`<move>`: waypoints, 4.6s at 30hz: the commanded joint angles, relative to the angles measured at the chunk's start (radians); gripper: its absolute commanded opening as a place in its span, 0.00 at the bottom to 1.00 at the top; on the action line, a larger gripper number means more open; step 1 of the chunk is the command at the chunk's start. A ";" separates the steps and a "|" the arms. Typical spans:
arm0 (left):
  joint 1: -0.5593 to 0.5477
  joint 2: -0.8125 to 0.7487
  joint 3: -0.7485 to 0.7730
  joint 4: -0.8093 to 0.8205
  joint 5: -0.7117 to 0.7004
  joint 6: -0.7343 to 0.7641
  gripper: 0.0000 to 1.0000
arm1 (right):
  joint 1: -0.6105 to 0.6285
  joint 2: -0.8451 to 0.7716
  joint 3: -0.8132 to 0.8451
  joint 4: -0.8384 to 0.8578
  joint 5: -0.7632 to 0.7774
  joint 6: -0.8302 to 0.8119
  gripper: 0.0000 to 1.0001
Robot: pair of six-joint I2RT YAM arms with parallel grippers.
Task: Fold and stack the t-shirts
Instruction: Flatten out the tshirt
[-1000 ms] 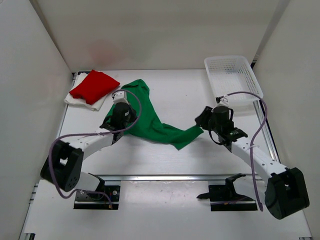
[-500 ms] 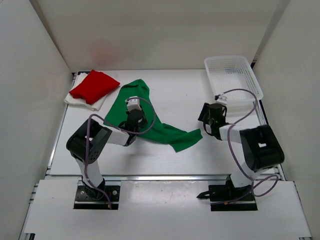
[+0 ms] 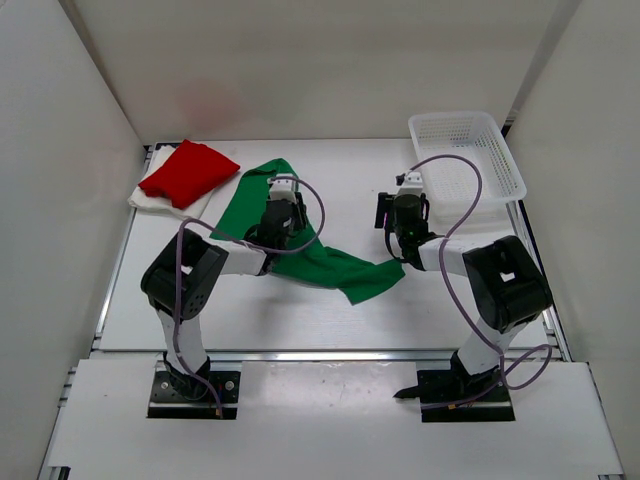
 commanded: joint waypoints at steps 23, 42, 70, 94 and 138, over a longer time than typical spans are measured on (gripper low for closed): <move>0.082 -0.124 0.106 -0.321 0.207 -0.195 0.17 | 0.029 -0.213 0.129 -0.362 0.052 0.169 0.24; 0.541 -0.609 -0.269 -0.846 0.106 -0.382 0.33 | 0.188 -0.702 -0.254 -0.610 -0.304 0.321 0.22; 0.644 -0.417 -0.273 -0.768 0.191 -0.465 0.18 | 0.206 -0.782 -0.302 -0.605 -0.356 0.323 0.32; 0.604 -0.703 -0.275 -0.776 0.197 -0.451 0.00 | -0.101 -0.617 -0.358 -0.634 -0.280 0.398 0.41; 0.489 -0.726 -0.322 -0.713 0.218 -0.478 0.00 | -0.032 -0.518 -0.317 -0.605 -0.241 0.373 0.01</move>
